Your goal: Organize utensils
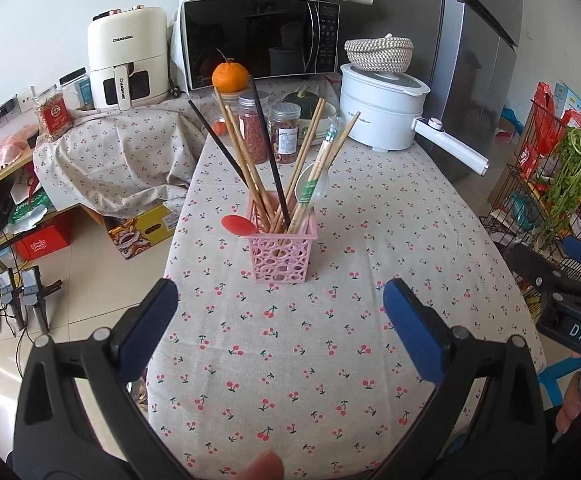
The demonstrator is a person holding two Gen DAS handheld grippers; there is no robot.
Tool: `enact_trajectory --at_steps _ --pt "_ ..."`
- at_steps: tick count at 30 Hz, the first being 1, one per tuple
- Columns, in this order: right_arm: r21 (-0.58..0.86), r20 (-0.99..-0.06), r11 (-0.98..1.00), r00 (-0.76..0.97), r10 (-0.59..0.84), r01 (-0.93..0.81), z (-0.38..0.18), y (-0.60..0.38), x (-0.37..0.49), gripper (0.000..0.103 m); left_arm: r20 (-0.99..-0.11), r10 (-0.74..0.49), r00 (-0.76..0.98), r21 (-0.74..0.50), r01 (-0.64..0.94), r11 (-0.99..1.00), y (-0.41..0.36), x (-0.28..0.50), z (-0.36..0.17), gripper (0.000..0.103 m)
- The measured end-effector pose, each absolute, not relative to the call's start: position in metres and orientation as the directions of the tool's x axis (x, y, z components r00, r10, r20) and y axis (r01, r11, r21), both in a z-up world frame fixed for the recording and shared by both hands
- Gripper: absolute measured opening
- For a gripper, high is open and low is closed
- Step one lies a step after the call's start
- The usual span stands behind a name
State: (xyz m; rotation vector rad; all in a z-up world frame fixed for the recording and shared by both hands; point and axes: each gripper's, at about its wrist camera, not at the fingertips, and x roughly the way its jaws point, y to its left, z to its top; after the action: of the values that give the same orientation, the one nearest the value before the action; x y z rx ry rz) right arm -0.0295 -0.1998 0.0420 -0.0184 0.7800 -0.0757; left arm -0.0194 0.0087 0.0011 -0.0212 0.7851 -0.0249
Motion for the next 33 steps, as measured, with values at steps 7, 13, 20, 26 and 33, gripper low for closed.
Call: enact_trajectory --at_steps 7,13,20,26,33 --pt "-0.050 -0.721 0.998 0.690 -0.068 0.046 0.0339 -0.1975 -0.0244 0.103 -0.709 -0.024 0.704 -0.026 0.007 1.000 0.0077 -0.0189 -0.0001 0.102" --pt "-0.041 -0.726 0.998 0.685 -0.058 0.040 0.0324 -0.1952 -0.0241 0.103 -0.709 -0.018 0.705 -0.019 0.006 1.000 0.0071 -0.0192 -0.0005 0.102" --pt "-0.041 -0.726 0.998 0.685 -0.058 0.042 0.0320 -0.1936 -0.0244 0.103 -0.707 -0.014 0.707 -0.011 0.008 1.000 0.0070 -0.0209 -0.0011 0.102" --pt "-0.039 -0.731 0.998 0.680 -0.058 0.043 0.0314 -0.1921 -0.0238 0.103 -0.708 -0.014 0.706 -0.012 0.008 1.000 0.0066 -0.0212 -0.0014 0.102" --pt "-0.038 -0.730 0.998 0.681 -0.058 0.043 0.0315 -0.1923 -0.0237 0.103 -0.713 -0.018 0.701 -0.011 0.014 1.000 0.0053 -0.0219 -0.0034 0.102"
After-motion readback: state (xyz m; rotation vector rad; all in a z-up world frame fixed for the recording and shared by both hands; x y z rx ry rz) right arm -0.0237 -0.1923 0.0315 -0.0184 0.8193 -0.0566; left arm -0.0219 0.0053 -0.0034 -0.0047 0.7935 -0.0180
